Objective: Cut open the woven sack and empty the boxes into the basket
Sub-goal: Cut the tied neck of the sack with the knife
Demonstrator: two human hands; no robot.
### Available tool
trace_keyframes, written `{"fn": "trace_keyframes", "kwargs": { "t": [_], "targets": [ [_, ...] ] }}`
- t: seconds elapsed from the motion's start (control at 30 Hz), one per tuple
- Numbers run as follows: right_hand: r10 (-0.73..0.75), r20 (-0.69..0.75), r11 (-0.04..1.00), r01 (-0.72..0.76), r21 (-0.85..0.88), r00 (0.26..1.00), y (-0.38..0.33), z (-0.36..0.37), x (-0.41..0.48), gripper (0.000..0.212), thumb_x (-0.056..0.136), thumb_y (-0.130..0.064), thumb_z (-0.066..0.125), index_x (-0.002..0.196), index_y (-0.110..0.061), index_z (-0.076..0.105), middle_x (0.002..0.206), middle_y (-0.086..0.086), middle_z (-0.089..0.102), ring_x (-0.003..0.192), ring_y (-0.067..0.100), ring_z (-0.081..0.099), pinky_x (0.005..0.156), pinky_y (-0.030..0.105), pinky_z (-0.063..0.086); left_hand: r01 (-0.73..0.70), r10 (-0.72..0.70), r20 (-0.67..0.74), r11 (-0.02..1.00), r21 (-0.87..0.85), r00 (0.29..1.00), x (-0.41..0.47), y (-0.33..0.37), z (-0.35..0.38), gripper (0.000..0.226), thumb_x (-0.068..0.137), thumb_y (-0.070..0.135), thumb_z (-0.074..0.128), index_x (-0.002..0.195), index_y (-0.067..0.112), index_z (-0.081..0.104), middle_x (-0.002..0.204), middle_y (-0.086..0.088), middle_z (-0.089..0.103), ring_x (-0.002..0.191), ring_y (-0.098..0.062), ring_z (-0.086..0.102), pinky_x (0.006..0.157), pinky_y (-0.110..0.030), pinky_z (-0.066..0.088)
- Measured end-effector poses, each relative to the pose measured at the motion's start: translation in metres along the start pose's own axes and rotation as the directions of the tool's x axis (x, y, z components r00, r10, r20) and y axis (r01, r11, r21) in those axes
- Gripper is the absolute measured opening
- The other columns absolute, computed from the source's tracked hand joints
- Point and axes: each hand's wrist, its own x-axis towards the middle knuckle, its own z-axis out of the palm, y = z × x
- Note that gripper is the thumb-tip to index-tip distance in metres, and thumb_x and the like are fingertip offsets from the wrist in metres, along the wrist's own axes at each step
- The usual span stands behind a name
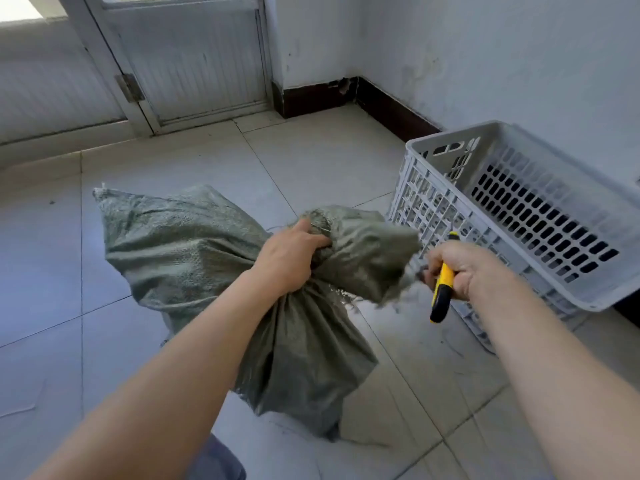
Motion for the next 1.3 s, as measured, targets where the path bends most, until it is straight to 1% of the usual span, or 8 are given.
{"fn": "trace_keyframes", "kwargs": {
  "t": [0.1,0.27,0.47,0.67,0.83,0.97,1.1,1.3],
  "targets": [
    [-0.265,-0.176,0.963,0.249,-0.108,0.948,-0.013,0.006,-0.003,0.017,0.072,0.006,0.056,0.088,0.002,0.052,0.071,0.014,0.047,0.06,0.022,0.045,0.055,0.03,0.039,-0.206,0.204,0.056,0.977,0.043,0.977,-0.002,0.006,0.003,0.063,0.081,-0.001,0.045,0.134,0.033,0.049,0.116,-0.004,0.047,0.109,-0.025,0.047,0.09,-0.035,0.04],
    [-0.562,0.156,0.779,0.583,-0.229,0.812,-0.013,0.039,-0.037,0.025,0.077,-0.01,0.073,0.092,-0.012,0.054,0.077,0.003,0.054,0.068,0.016,0.051,0.06,0.029,0.04,-0.364,0.355,-0.078,0.913,-0.187,0.932,-0.007,0.023,0.016,0.062,0.073,-0.009,0.047,0.131,0.014,0.044,0.119,-0.011,0.057,0.109,-0.029,0.052,0.09,-0.039,0.042],
    [-0.139,0.337,0.82,0.299,-0.489,0.931,0.035,0.05,-0.009,0.029,0.072,-0.005,0.077,0.092,-0.004,0.056,0.074,0.011,0.053,0.066,0.023,0.052,0.061,0.031,0.045,-0.04,-0.002,-0.086,0.87,-0.491,0.996,-0.008,0.011,0.035,0.047,0.074,-0.007,0.049,0.112,0.016,0.034,0.089,0.0,0.047,0.078,-0.025,0.05,0.065,-0.037,0.04],
    [-0.104,0.267,0.976,0.15,-0.158,0.958,0.068,0.067,-0.004,0.03,0.066,0.014,0.07,0.08,-0.004,0.05,0.076,0.02,0.055,0.068,0.032,0.057,0.067,0.048,0.054,0.249,-0.35,-0.06,0.768,-0.59,0.935,-0.005,0.006,0.035,0.008,0.083,0.024,0.058,0.087,0.017,0.06,0.085,0.003,0.053,0.087,-0.019,0.049,0.074,-0.032,0.04],
    [-0.186,0.322,0.981,0.193,0.012,0.928,0.078,0.075,-0.017,0.043,0.064,0.017,0.069,0.104,0.007,0.059,0.095,0.029,0.067,0.079,0.036,0.066,0.075,0.049,0.056,0.694,-0.383,0.592,0.527,-0.49,0.709,-0.01,0.024,0.041,0.077,0.085,0.069,0.034,0.114,0.001,0.058,0.11,-0.016,0.062,0.101,-0.033,0.062,0.085,-0.039,0.051],
    [-0.121,0.433,0.963,0.211,-0.167,0.893,0.065,0.065,-0.025,0.026,0.073,0.018,0.06,0.079,-0.007,0.052,0.068,0.009,0.049,0.057,0.02,0.048,0.044,0.022,0.041,0.74,-0.21,0.717,0.047,-0.671,0.664,-0.009,0.018,0.042,0.022,0.088,0.023,0.056,0.085,0.002,0.064,0.067,-0.012,0.072,0.06,-0.023,0.068,0.082,-0.047,0.055],
    [-0.251,0.275,0.932,0.309,-0.192,0.928,0.043,0.056,-0.018,0.018,0.079,0.003,0.062,0.077,-0.01,0.049,0.072,0.008,0.049,0.06,0.019,0.046,0.051,0.026,0.035,0.646,-0.163,0.636,0.014,-0.763,0.754,-0.011,0.015,0.042,0.011,0.084,-0.004,0.054,0.091,0.003,0.058,0.071,-0.013,0.066,0.057,-0.023,0.064,0.057,-0.035,0.057],
    [-0.382,0.228,0.83,0.441,-0.341,0.896,0.046,0.058,-0.008,0.03,0.073,-0.013,0.077,0.094,-0.005,0.056,0.079,0.005,0.054,0.074,0.022,0.052,0.066,0.034,0.043,0.631,0.006,0.633,0.06,-0.773,0.774,-0.011,0.016,0.046,0.052,0.078,-0.013,0.045,0.123,0.013,0.05,0.103,-0.019,0.063,0.079,-0.031,0.064,0.076,-0.047,0.055]
  ]
}}
